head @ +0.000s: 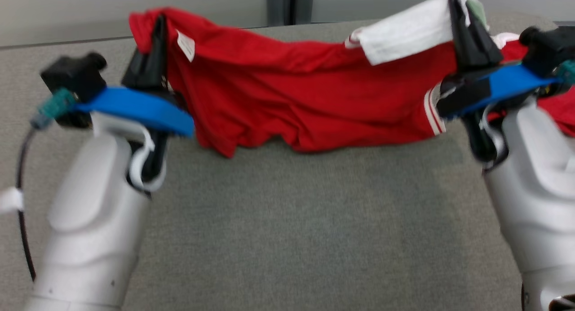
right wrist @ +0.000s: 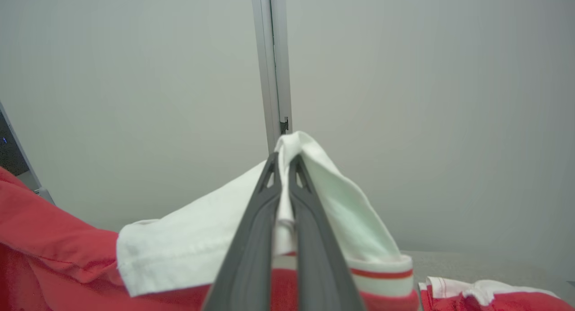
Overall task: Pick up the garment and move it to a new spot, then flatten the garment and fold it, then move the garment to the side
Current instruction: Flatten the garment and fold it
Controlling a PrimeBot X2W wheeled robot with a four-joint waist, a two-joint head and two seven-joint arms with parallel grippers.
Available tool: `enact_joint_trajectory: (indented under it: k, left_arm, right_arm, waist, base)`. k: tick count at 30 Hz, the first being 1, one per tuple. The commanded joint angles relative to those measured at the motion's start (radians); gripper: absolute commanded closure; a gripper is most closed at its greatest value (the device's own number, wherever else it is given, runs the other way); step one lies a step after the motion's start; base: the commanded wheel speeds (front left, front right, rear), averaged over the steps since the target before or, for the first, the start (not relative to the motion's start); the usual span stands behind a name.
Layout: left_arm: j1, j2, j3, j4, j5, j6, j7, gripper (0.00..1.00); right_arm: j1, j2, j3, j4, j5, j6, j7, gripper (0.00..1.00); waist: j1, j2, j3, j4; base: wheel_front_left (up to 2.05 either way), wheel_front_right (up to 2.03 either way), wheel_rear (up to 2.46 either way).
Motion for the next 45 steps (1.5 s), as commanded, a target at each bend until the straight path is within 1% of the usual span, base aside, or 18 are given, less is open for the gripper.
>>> enact_joint_trajectory:
  k: [1,6,10,13,18,22,25,29,32,36,38,40,45]
  left_arm:
    - [-0.051,0.01,0.008,0.009,-0.011,-0.008,0.009,1.0]
    - [-0.388,0.035,0.029,0.098,-0.058,-0.005,0.073,1.0]
    - [-0.629,0.033,0.016,0.179,-0.052,-0.005,0.079,1.0]
    - [-0.783,0.027,0.005,0.239,-0.062,-0.005,0.07,1.0]
    - [-0.974,0.016,-0.029,0.316,-0.089,-0.005,0.035,1.0]
    - [-1.033,0.017,-0.067,0.359,-0.12,-0.005,0.004,1.0]
    - [-1.008,0.029,-0.097,0.387,-0.151,-0.005,-0.017,1.0]
    - [-0.918,0.047,-0.148,0.403,-0.192,-0.005,-0.039,1.0]
    - [-0.818,0.062,-0.187,0.398,-0.216,-0.005,-0.059,1.0]
    - [-0.653,0.077,-0.225,0.362,-0.24,-0.005,-0.075,1.0]
    - [-0.56,0.082,-0.221,0.334,-0.251,-0.005,-0.079,1.0]
    - [-0.474,0.093,-0.183,0.282,-0.25,-0.005,-0.079,1.0]
    - [-0.221,0.066,-0.093,0.158,-0.207,-0.002,-0.08,1.0]
  right_arm:
    - [-0.044,-0.011,-0.001,0.013,0.015,0.0,0.006,1.0]
    - [-0.362,-0.027,-0.006,0.108,0.098,0.0,0.038,1.0]
    - [-0.592,-0.036,-0.008,0.175,0.124,0.0,0.031,1.0]
    - [-0.738,-0.041,0.0,0.211,0.125,0.0,0.019,1.0]
    - [-0.927,-0.042,0.01,0.267,0.112,0.0,-0.007,1.0]
    - [-0.977,-0.028,0.058,0.294,0.104,0.0,-0.019,1.0]
    - [-0.95,-0.017,0.103,0.305,0.121,0.0,-0.022,1.0]
    - [-0.854,-0.02,0.145,0.309,0.166,0.0,-0.026,1.0]
    - [-0.749,-0.026,0.164,0.283,0.197,0.0,-0.027,1.0]
    - [-0.565,-0.029,0.157,0.204,0.226,0.0,-0.027,1.0]
    - [-0.467,-0.02,0.157,0.158,0.232,0.0,-0.027,1.0]
    - [-0.374,-0.019,0.154,0.112,0.236,0.0,-0.028,1.0]
    - [-0.134,-0.038,0.158,-0.006,0.243,0.0,-0.027,1.0]
  waist:
    - [-0.0001,-0.0001,0.036,0.017]
    - [-0.0001,-0.0001,0.159,0.009]
    - [-0.0001,-0.0001,0.23,0.003]
    - [-0.0001,-0.0001,0.259,-0.003]
    - [-0.0001,-0.0001,0.27,-0.01]
    - [-0.0001,-0.0001,0.266,-0.009]
    - [-0.0001,-0.0001,0.267,-0.006]
    - [-0.0001,-0.0001,0.268,-0.005]
    - [-0.0001,-0.0001,0.265,-0.001]
    - [-0.0001,-0.0001,0.248,-0.005]
    - [-0.0001,-0.0001,0.234,-0.011]
    - [-0.0001,-0.0001,0.22,-0.013]
    - [-0.0001,-0.0001,0.168,-0.006]
  base:
    - [0.0,0.0,0.0]
    - [0.0,0.0,0.0]
    - [0.0,0.0,0.0]
    - [0.0,0.0,0.0]
    - [0.0,0.0,0.0]
    - [0.0,0.0,0.0]
    - [0.0,0.0,0.0]
    - [0.0,0.0,0.0]
    - [0.0,0.0,0.0]
    - [0.0,0.0,0.0]
    - [0.0,0.0,0.0]
    - [0.0,0.0,0.0]
    - [0.0,0.0,0.0]
